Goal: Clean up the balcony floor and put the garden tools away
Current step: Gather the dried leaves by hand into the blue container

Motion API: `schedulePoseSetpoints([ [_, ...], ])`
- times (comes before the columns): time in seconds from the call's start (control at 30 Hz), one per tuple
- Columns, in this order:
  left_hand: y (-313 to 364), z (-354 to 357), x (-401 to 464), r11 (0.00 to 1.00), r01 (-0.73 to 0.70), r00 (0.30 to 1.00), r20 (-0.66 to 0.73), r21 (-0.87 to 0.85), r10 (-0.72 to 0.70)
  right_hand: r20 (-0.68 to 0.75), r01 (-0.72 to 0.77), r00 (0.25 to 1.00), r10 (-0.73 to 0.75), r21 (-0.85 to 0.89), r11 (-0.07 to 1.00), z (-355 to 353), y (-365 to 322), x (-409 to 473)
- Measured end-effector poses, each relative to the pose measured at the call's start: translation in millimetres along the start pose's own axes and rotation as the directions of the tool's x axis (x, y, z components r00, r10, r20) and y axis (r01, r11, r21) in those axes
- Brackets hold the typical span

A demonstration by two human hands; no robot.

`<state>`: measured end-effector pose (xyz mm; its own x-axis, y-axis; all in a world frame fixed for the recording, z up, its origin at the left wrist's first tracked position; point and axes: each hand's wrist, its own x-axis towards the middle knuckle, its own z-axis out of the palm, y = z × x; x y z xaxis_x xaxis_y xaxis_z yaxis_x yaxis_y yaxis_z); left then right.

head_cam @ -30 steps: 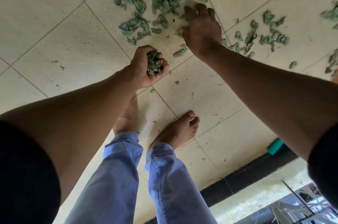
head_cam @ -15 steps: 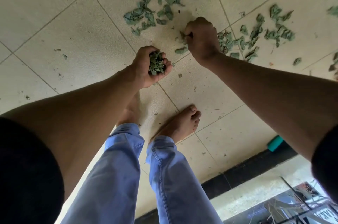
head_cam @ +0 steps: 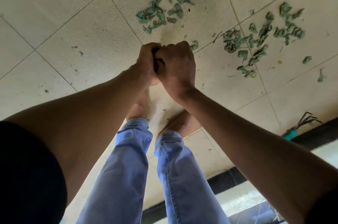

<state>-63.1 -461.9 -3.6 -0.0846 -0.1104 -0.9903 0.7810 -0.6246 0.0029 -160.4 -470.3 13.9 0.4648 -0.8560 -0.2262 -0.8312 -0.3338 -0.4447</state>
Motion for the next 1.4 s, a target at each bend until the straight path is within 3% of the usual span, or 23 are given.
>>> schedulePoseSetpoints([
  [0.1,1,-1,2,0.999,-0.002,1.000,-0.011,0.044,0.003,-0.010,0.042,0.999,-0.042,-0.015,0.999,1,-4,-9],
  [0.27,1,-3,10,1.000,-0.015,1.000,0.024,-0.016,0.015,-0.151,0.058,0.988,-0.015,0.286,0.957,-13,9,-8],
  [0.33,2,-6,15,0.997,0.021,0.999,0.034,-0.074,-0.018,-0.134,-0.025,0.989,0.059,0.242,0.970,-11,31,2],
  [0.43,2,-12,21,0.995,0.046,0.998,0.035,-0.087,-0.043,-0.020,-0.201,0.979,0.201,-0.007,0.979,-3,70,14],
  [0.5,2,-17,22,0.996,0.054,0.998,0.040,-0.070,-0.051,0.088,-0.225,0.967,0.238,-0.133,0.965,3,91,21],
  [0.63,5,-27,24,0.998,0.059,0.998,0.019,-0.035,-0.059,0.193,-0.113,0.971,0.141,-0.152,0.982,18,105,36],
  [0.77,7,-38,26,0.999,0.043,0.999,-0.015,0.003,-0.043,0.189,-0.083,0.977,0.103,-0.111,0.990,28,97,36],
  [0.87,9,-42,26,0.999,0.029,0.999,-0.046,0.013,-0.029,0.103,-0.148,0.985,0.142,0.053,0.988,27,72,31],
  [1.03,12,-36,17,0.994,-0.066,0.998,-0.007,0.087,0.067,-0.030,-0.039,0.998,0.051,0.313,0.949,19,3,11],
  [1.17,15,-30,13,0.990,-0.086,0.996,-0.027,0.114,0.089,0.024,-0.086,0.996,0.083,0.205,0.975,29,-20,9],
  [1.27,20,-36,13,0.995,-0.073,0.997,-0.010,0.066,0.074,0.025,-0.008,1.000,0.007,0.042,0.999,27,-27,17],
  [1.33,24,-38,11,0.994,-0.088,0.996,0.005,0.068,0.088,0.076,0.077,0.994,-0.083,0.079,0.994,24,-33,22],
  [1.4,31,-41,10,0.990,-0.109,0.994,0.012,0.088,0.108,0.112,0.107,0.984,-0.135,0.227,0.968,18,-31,30],
])
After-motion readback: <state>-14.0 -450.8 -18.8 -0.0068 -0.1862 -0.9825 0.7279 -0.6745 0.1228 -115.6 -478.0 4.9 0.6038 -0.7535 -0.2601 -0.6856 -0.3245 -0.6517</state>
